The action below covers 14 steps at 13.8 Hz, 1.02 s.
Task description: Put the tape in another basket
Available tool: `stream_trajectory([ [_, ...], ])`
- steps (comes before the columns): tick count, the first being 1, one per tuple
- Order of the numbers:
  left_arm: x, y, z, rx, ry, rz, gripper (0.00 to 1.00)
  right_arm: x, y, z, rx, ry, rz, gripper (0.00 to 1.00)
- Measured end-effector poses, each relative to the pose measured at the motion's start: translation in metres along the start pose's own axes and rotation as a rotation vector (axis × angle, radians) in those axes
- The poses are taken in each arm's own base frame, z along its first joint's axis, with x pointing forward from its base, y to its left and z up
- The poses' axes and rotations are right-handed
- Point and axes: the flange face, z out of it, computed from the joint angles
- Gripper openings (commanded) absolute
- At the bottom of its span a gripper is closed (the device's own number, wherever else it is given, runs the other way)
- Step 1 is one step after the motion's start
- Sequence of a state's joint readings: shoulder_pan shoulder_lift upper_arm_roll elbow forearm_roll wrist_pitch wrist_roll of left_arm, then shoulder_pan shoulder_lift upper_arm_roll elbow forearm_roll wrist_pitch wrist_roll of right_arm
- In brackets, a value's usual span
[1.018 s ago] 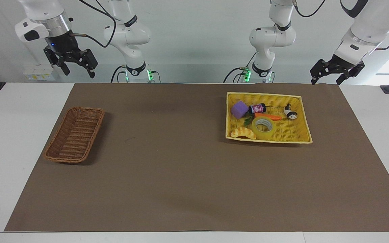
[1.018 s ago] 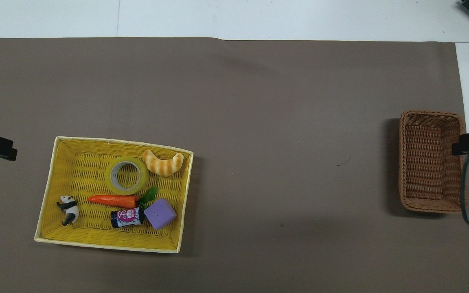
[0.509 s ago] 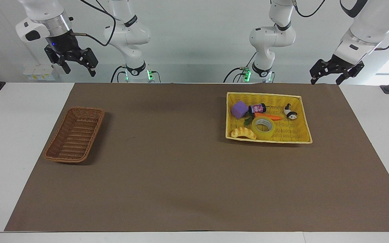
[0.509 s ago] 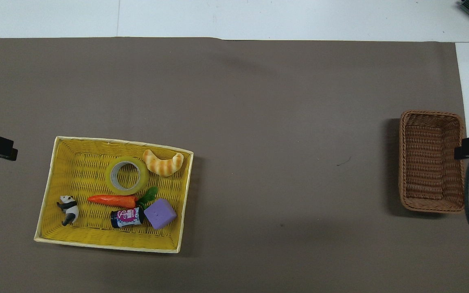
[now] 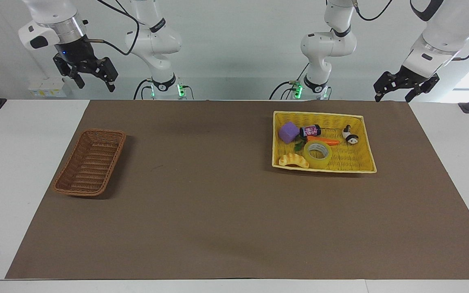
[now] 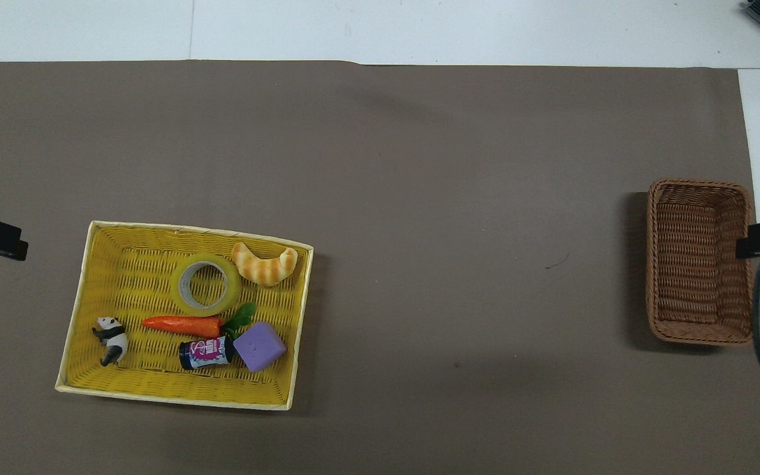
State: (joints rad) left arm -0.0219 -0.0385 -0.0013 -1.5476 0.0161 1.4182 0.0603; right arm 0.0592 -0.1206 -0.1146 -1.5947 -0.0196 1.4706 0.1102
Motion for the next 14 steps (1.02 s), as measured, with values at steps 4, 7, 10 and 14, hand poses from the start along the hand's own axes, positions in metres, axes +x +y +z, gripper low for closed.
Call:
stream_trajectory([
  [4,0.0001,0.0011,0.0,0.0,0.0,0.002,1.0,-0.0001,-0.0013,0.0002,0.0,0.0,-0.002,1.0],
  [7,0.0001,0.0016,0.0003,0.0,-0.001,0.004,1.0,-0.0001,-0.0013,0.0002,0.0,0.0,-0.002,1.0],
  [10,0.0001,0.0017,0.0006,0.0,-0.001,0.004,1.0,-0.0001,-0.0013,0.0003,0.0,-0.001,-0.002,1.0],
  [14,-0.0005,0.0019,0.0049,0.0,-0.012,0.004,1.0,-0.0001,-0.001,0.0007,0.0,-0.001,-0.002,1.0],
])
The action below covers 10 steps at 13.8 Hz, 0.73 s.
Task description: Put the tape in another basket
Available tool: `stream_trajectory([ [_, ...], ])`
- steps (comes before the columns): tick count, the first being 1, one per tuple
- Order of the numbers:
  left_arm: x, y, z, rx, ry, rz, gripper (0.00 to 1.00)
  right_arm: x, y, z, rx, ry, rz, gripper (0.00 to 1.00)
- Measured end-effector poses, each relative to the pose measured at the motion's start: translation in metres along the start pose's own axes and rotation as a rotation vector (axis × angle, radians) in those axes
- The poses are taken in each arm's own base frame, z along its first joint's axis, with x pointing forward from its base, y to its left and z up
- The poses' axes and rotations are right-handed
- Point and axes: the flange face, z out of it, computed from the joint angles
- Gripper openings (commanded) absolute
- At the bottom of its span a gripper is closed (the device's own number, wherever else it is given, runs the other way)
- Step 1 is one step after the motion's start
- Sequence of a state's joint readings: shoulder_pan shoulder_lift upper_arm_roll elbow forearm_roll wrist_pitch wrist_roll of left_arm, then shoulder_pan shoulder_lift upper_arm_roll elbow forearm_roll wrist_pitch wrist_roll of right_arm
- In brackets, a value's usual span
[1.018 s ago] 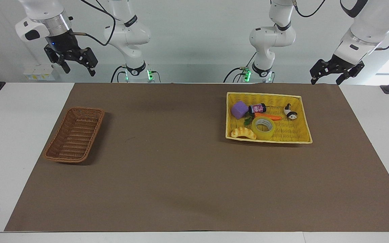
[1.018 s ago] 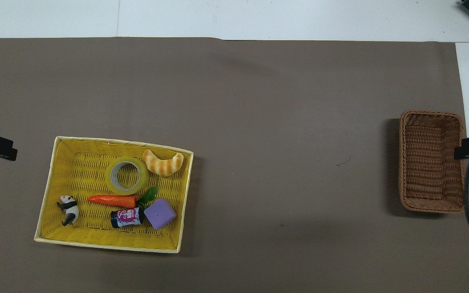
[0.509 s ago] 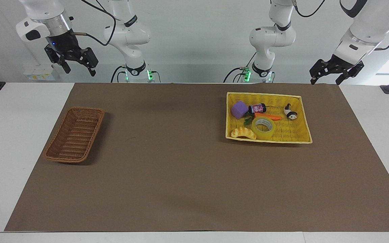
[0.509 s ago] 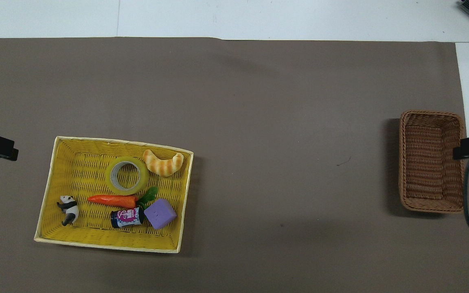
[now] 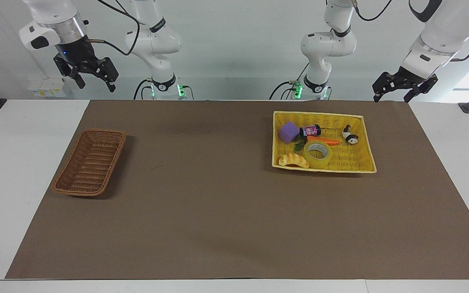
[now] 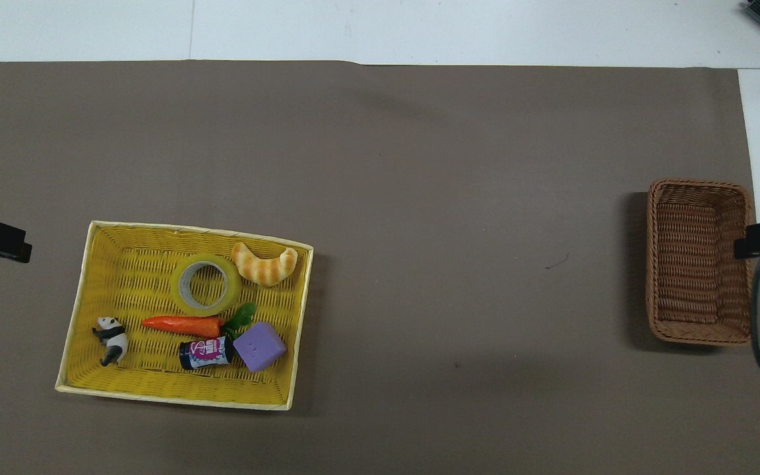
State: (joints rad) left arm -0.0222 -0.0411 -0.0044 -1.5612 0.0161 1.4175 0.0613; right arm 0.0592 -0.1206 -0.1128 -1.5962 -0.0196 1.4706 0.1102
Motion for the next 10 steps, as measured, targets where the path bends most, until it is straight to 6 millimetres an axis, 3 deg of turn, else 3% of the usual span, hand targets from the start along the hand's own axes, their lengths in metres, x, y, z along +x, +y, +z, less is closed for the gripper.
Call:
stream_trajectory([
  [3,0.001,0.002,0.013,-0.001,-0.026,0.004,1.0,0.0,0.0,0.0,0.0,0.0,0.0,1.0],
  [10,0.012,0.017,0.081,-0.002,-0.055,0.034,1.0,0.0,0.001,0.001,0.0,-0.002,0.002,1.0],
])
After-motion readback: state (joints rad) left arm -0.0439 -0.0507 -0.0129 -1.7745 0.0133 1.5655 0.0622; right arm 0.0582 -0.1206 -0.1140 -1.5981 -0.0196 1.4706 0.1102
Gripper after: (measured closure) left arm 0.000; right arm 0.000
